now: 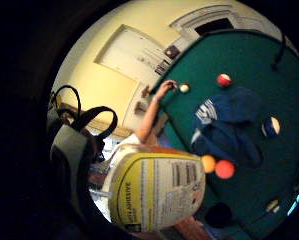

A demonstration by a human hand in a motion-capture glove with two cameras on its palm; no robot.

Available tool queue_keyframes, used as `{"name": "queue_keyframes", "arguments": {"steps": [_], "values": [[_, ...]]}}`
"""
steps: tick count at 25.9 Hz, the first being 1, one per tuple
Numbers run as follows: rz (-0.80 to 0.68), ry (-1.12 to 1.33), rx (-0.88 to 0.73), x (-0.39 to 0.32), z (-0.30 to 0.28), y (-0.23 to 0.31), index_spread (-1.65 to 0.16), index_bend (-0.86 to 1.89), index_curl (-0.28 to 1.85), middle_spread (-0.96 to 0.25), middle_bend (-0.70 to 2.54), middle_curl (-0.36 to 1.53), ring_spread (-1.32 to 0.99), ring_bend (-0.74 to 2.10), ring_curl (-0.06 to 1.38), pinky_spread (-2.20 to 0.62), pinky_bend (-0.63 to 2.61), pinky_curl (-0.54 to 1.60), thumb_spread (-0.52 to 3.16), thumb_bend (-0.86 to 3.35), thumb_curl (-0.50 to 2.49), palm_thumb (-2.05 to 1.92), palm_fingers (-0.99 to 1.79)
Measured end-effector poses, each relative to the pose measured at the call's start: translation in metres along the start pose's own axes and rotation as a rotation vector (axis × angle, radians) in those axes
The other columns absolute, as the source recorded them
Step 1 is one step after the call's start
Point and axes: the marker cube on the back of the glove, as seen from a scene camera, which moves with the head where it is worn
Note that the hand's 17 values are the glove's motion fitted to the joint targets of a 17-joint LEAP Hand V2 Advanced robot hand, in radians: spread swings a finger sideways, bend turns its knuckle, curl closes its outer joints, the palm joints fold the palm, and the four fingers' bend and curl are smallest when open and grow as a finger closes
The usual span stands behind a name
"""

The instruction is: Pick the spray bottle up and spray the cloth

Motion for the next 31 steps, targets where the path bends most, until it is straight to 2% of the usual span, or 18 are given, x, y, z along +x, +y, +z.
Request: {"name": "queue_keyframes", "arguments": {"steps": [9, 25, 31], "values": [[-0.064, -0.052, -0.021, 0.019, 0.040, -0.020, -0.25, 0.32, 0.64, -0.20, 0.64, 0.61, -0.20, 0.84, 0.50, -0.32, 0.55, 0.44, 0.66, -0.03, 0.79, 0.92, 1.37], [-0.082, -0.092, 0.042, 0.075, 0.131, -0.148, -0.25, 0.32, 0.64, -0.20, 0.64, 0.61, -0.20, 0.84, 0.50, -0.32, 0.55, 0.44, 0.66, -0.03, 0.79, 0.92, 1.37], [-0.037, -0.036, 0.162, 0.125, 0.152, -0.187, -0.25, 0.32, 0.64, -0.20, 0.64, 0.61, -0.20, 0.84, 0.50, -0.32, 0.55, 0.44, 0.65, -0.02, 0.80, 0.93, 1.37]]}}
